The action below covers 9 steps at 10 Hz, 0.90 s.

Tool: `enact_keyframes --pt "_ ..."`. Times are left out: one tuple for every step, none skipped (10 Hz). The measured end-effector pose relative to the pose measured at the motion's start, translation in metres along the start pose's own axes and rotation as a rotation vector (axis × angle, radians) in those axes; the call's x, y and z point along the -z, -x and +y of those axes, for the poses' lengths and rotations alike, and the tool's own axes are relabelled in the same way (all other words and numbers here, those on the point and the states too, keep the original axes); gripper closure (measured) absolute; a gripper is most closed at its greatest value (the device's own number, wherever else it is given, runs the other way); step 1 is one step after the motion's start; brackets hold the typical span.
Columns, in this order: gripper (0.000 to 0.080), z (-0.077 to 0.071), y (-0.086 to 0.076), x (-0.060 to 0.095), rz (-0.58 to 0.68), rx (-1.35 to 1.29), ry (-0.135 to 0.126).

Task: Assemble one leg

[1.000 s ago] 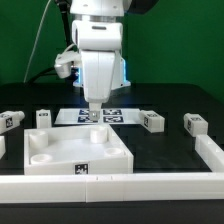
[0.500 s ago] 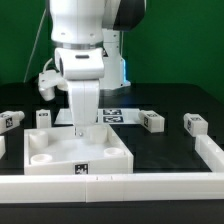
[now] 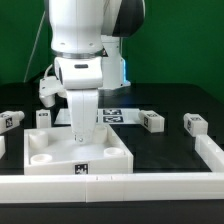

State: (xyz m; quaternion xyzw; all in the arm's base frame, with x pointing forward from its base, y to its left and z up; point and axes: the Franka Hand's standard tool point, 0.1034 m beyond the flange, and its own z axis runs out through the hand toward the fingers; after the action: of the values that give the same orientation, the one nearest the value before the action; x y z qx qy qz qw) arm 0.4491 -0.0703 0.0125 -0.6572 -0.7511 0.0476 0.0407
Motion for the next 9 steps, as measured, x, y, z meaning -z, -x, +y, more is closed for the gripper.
enact_keyframes --pt "0.0265 -0.0001 0.0000 -0.0001 0.000 0.000 0.000" --pt "0.0441 -0.0001 0.0000 -0.0002 0.000 0.000 0.000" --pt "0.0654 -0.0002 -0.0001 -0.0002 0.000 0.000 0.000" --pt "0.0654 -0.0003 -0.0001 -0.0003 0.000 0.000 -0.001" --pt "0.0733 0.0014 0.0002 0.0009 -0.001 0.000 0.007" --pt "0.0733 0.0017 0.0002 0.0010 -0.001 0.000 0.008" --pt "0.0733 0.0017 0.0002 0.0010 -0.001 0.000 0.008" --pt "0.0733 0.0018 0.0003 0.0010 -0.001 0.000 0.009" --pt "0.0733 0.0019 0.0003 0.0011 -0.001 0.000 0.009"
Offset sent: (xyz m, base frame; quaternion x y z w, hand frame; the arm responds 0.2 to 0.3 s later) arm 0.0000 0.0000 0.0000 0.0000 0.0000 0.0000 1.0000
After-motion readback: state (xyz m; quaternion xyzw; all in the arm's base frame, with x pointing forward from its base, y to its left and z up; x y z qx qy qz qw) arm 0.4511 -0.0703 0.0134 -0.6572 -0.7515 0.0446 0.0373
